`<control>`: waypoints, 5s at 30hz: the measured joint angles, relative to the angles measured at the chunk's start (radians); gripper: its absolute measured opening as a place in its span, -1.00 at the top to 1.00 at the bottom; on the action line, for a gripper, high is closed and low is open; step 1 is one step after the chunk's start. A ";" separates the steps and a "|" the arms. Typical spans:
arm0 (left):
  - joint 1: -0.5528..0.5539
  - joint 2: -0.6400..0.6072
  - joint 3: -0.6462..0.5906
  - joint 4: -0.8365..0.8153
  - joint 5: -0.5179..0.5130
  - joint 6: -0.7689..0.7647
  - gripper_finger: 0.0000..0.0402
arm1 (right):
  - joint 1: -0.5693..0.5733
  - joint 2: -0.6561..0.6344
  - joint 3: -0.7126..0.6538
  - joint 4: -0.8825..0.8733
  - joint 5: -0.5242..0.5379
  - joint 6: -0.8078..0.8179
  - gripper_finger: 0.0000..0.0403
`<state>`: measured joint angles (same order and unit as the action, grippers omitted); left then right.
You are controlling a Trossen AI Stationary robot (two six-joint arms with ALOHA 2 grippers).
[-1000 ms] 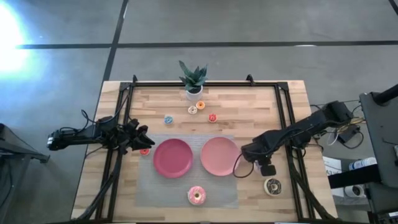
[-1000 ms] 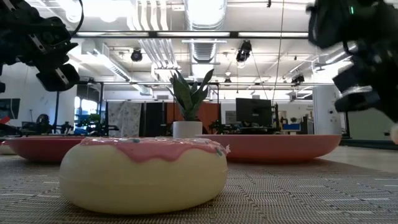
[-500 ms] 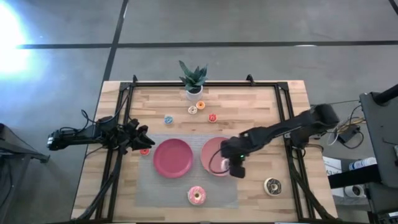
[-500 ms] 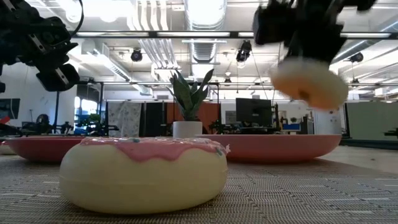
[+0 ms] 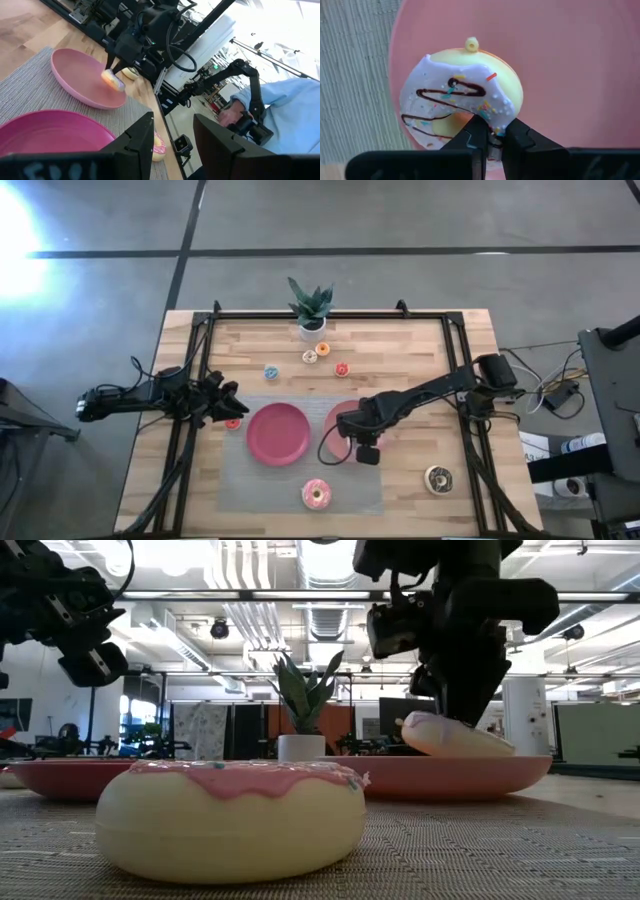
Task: Pick & Place donuts
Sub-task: Put the big purple donut on the light pink plate, then put the big black donut on the light pink plate
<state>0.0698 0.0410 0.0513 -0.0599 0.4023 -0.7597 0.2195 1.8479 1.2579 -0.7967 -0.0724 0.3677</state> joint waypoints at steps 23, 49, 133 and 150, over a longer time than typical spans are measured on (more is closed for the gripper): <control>0.000 0.000 0.000 0.000 0.000 0.000 0.44 | 0.003 -0.060 0.027 -0.162 0.042 -0.196 -0.20; 0.000 0.000 0.000 0.000 0.000 0.000 0.44 | 0.363 -0.436 -0.346 -0.219 -0.156 -0.085 -0.09; 0.000 0.000 0.000 0.000 0.000 0.265 0.44 | -0.167 -0.194 -0.141 0.205 0.049 0.261 0.91; 0.000 0.002 0.000 0.000 0.000 0.133 0.44 | -0.197 0.040 0.030 0.079 -0.073 0.387 0.42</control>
<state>0.0700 0.0425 0.0509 -0.0597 0.4023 -0.6271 0.0227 1.8882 1.2877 -0.7174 -0.1458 0.7544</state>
